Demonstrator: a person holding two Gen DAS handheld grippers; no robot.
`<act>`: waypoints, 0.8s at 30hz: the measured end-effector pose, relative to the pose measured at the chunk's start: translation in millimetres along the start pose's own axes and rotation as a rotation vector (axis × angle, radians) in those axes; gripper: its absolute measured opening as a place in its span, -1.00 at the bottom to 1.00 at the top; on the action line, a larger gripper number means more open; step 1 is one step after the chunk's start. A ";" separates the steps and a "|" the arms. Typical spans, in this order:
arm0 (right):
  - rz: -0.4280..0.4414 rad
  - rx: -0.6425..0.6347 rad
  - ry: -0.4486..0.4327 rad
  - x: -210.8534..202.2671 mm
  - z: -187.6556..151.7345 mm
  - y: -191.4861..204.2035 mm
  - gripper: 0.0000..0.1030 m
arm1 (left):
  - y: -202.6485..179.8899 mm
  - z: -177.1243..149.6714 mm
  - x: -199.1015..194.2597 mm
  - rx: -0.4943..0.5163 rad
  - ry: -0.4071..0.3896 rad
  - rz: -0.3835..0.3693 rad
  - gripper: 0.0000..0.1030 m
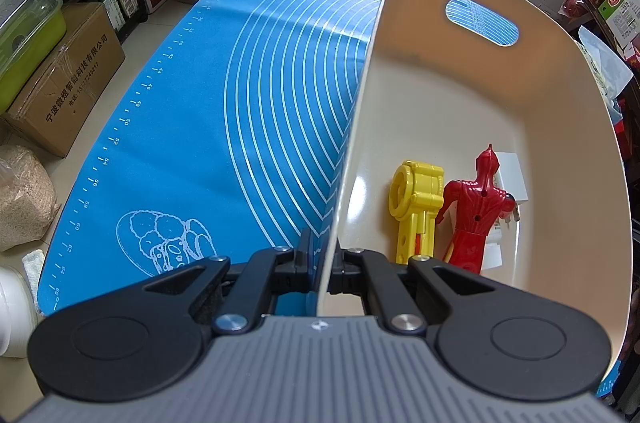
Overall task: Organize rigid objects
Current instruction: 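Return the right tool to the mat and grasp the second white charger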
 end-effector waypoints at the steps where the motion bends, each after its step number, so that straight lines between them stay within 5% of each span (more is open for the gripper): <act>1: -0.006 0.002 0.006 2.3 -0.7 -1.1 -0.05 | -0.3 -0.2 0.4 -0.001 0.001 0.000 -0.87; 11: -0.028 0.053 0.053 19.9 -2.6 -5.7 -0.29 | -0.6 -0.3 0.9 -0.001 0.001 0.001 -0.87; 24: -0.021 0.121 -0.012 -4.5 -6.4 -15.6 -0.30 | -0.4 -0.3 1.1 -0.002 0.002 0.001 -0.87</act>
Point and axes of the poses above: each gripper's, at about its wrist camera, not at the fingertips, and x roughly the way its jaws point, y to its left, z to its top, the point moved 10 cm from there along x, roughly the way its jaws point, and after that the axes turned 15 degrees about -x, right-handed, at the moved point
